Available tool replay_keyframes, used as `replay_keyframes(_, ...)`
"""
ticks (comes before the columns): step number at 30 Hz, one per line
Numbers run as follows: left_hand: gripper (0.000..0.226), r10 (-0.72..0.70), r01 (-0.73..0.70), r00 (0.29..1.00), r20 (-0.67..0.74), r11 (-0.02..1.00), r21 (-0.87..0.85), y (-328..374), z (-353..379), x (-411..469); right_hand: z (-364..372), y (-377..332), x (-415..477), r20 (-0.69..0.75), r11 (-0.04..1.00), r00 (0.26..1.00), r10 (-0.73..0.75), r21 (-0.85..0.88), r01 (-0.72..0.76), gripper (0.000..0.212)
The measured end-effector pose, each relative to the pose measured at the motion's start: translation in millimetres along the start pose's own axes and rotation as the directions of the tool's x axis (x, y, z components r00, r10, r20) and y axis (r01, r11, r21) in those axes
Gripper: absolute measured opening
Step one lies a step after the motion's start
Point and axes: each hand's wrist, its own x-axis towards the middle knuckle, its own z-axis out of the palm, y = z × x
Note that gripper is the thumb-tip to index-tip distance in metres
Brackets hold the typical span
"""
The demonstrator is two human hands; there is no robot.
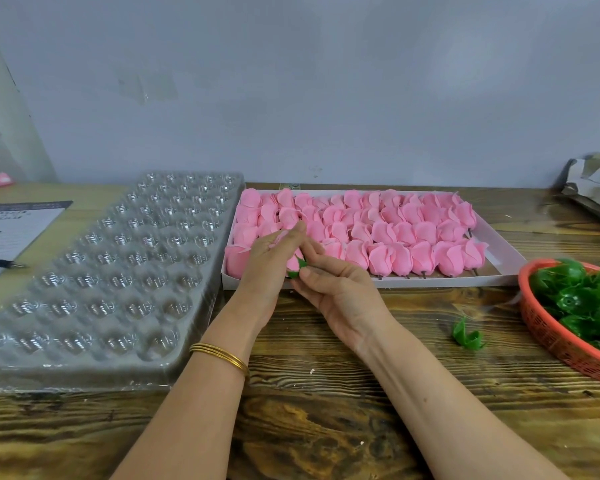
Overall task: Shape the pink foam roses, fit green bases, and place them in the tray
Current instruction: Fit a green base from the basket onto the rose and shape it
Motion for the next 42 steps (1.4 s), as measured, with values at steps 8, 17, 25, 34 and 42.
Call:
replay_keyframes(8, 0.046, -0.008, 0.009, 1.000, 0.010, 0.999, -0.046, -2.1, 0.2, 1.1, 1.7, -4.2, -2.2, 0.054, 1.000, 0.998, 0.018, -0.016, -0.017, 0.019)
replay_keyframes(17, 0.051, -0.027, 0.035, 0.997, 0.078, 0.993, -0.109, -1.7, -1.8, 2.5, -1.4, -8.0, -2.9, 0.047, 0.995, 0.994, 0.098, -0.019, -0.097, 0.020)
replay_keyframes(25, 0.044, -0.022, 0.034, 0.991, 0.131, 0.995, -0.089, -0.7, -2.4, 2.2, 0.7, -10.5, -5.1, 0.090, 0.994, 0.990, 0.106, -0.037, -0.103, 0.022)
replay_keyframes(34, 0.035, -0.004, 0.010, 0.984, 0.175, 0.999, -0.032, 0.1, -1.3, -0.1, 0.7, -11.4, -4.2, 0.109, 0.997, 0.991, 0.079, -0.024, -0.076, 0.030)
replay_keyframes(42, 0.032, -0.019, 0.018, 0.970, 0.241, 1.000, 0.004, 3.0, -3.3, -3.2, -2.4, -12.0, -3.5, 0.139, 0.996, 0.986, 0.089, -0.028, -0.086, 0.037)
